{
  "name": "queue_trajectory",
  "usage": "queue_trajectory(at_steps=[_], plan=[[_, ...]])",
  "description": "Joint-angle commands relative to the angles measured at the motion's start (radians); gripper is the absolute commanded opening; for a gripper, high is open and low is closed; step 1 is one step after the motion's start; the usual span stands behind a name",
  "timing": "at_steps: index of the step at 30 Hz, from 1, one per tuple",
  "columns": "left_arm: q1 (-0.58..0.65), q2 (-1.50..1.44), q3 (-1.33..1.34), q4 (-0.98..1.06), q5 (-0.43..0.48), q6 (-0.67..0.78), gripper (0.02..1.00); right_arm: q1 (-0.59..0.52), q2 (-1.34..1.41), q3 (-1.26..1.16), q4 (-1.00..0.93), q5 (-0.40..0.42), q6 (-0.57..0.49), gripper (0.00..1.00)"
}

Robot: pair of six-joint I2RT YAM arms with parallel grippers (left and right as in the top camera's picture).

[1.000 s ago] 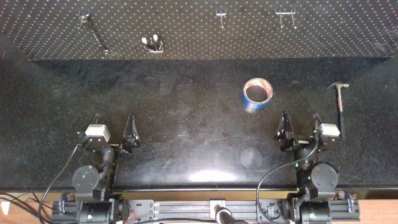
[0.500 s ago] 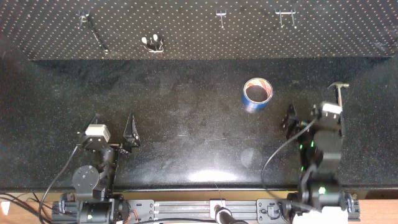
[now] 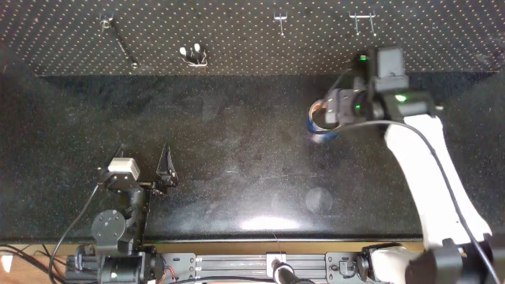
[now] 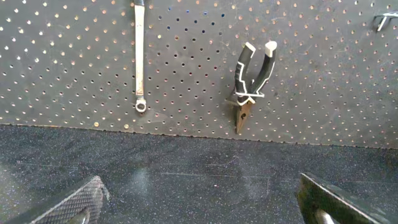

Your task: Place Tools Onto Pegboard

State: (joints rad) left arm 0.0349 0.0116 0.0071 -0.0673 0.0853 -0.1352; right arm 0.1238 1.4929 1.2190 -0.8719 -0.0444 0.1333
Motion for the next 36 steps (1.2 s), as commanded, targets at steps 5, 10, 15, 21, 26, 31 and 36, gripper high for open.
queue_trajectory(at_steps=[5,10,15,21,26,31,36], plan=[[0.004,-0.008,-0.002,-0.008,-0.014,-0.003,0.996,0.143,0.2,0.103,-0.075,-0.073,-0.11,0.976],[0.004,-0.008,-0.002,-0.008,-0.014,-0.003,0.996,0.151,0.282,0.181,-0.131,-0.072,-0.109,0.976],[0.004,-0.008,-0.002,-0.008,-0.014,-0.003,0.996,0.149,0.362,0.246,-0.186,-0.072,-0.108,0.976],[0.004,-0.008,-0.002,-0.008,-0.014,-0.003,0.996,0.149,0.443,0.35,-0.279,-0.072,-0.101,0.976],[0.004,-0.008,-0.002,-0.008,-0.014,-0.003,0.996,0.15,0.513,0.401,-0.306,-0.072,-0.085,0.976],[0.004,-0.008,-0.002,-0.008,-0.014,-0.003,0.996,0.15,0.552,0.401,-0.304,-0.072,-0.08,0.976],[0.004,-0.008,-0.002,-0.008,-0.014,-0.003,0.996,0.15,0.579,0.401,-0.294,-0.072,-0.063,0.976]])
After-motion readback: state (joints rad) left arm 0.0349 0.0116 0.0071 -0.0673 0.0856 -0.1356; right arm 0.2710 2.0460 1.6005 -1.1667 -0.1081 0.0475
